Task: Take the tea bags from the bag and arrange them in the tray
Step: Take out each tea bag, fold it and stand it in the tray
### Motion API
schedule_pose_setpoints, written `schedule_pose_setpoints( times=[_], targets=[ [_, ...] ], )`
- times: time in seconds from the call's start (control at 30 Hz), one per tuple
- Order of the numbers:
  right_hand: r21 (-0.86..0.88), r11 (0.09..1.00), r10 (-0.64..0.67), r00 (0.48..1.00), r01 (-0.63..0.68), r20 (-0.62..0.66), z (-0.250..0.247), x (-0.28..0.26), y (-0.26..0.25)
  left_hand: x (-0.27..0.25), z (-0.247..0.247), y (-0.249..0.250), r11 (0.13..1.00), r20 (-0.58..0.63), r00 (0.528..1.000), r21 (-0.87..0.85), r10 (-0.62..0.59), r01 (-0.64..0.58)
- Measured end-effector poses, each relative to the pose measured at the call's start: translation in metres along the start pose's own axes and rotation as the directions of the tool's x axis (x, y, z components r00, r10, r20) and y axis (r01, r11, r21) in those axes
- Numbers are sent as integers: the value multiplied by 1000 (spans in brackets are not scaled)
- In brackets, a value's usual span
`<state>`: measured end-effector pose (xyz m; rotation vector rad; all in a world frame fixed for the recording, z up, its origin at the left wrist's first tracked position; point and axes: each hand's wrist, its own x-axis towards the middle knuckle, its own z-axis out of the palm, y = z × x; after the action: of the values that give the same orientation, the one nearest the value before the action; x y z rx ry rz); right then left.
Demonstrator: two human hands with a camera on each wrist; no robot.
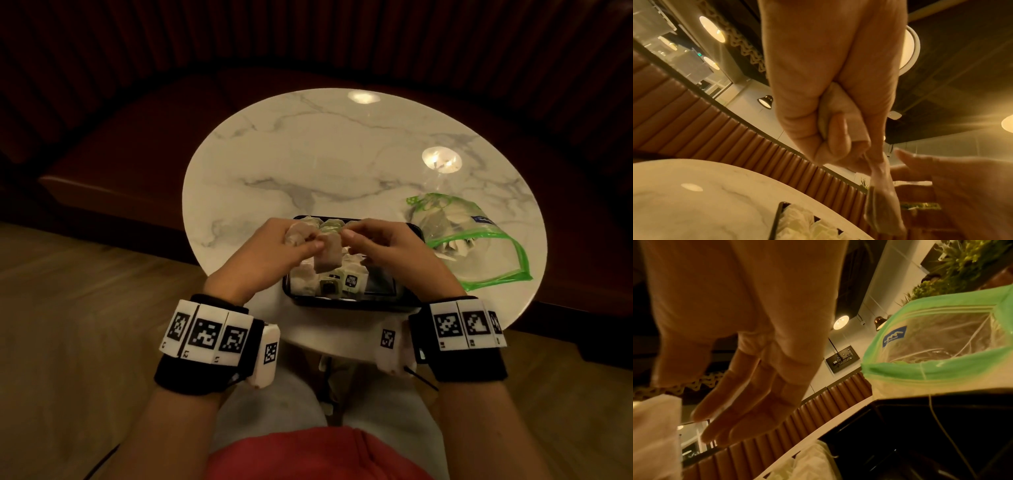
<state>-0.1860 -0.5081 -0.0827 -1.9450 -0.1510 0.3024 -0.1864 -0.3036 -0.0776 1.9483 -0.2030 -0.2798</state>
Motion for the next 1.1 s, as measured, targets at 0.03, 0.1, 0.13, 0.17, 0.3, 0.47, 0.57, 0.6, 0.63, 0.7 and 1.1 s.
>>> schedule_pose_setpoints(
  times=[0.03,0.1,0.13,0.17,0.3,0.47,0.57,0.6,0.63,0.7,1.1],
  targets=[
    [25,1000,-21,998,19,54,2,-2,-4,0,1,2,999,-12,1000,-40,2,-3],
    [59,998,-45,992,38,115,5,-3,-6,-1,2,5,994,-46,999,-111,-21,16],
    [67,997,-48,992,41,114,6,-3,-5,0,2,5,989,-65,997,-147,-33,23],
    [80,996,-49,994,41,95,6,-3,-5,1,3,3,983,-87,995,-183,-43,26],
    [191,980,-49,998,55,-36,3,-2,-5,1,9,3,953,-117,990,-302,-75,37],
    [324,941,-64,991,98,-116,3,-4,-6,1,15,4,948,-111,992,-317,-67,28],
    [341,936,-54,994,83,-94,5,-4,-7,1,17,7,940,-162,986,-340,-41,-16],
    [313,946,-58,995,82,-86,5,-4,-7,2,17,7,935,-176,984,-353,-35,-29],
    [282,956,-60,995,80,-80,4,-4,-8,2,17,8,929,-184,982,-368,-34,-37],
    [229,970,-63,996,77,-66,3,-5,-8,2,19,10,922,-188,982,-385,-26,-49],
    [146,989,-8,994,23,-104,-6,-4,0,5,21,3,908,-212,974,-419,-82,-15]
  ],
)
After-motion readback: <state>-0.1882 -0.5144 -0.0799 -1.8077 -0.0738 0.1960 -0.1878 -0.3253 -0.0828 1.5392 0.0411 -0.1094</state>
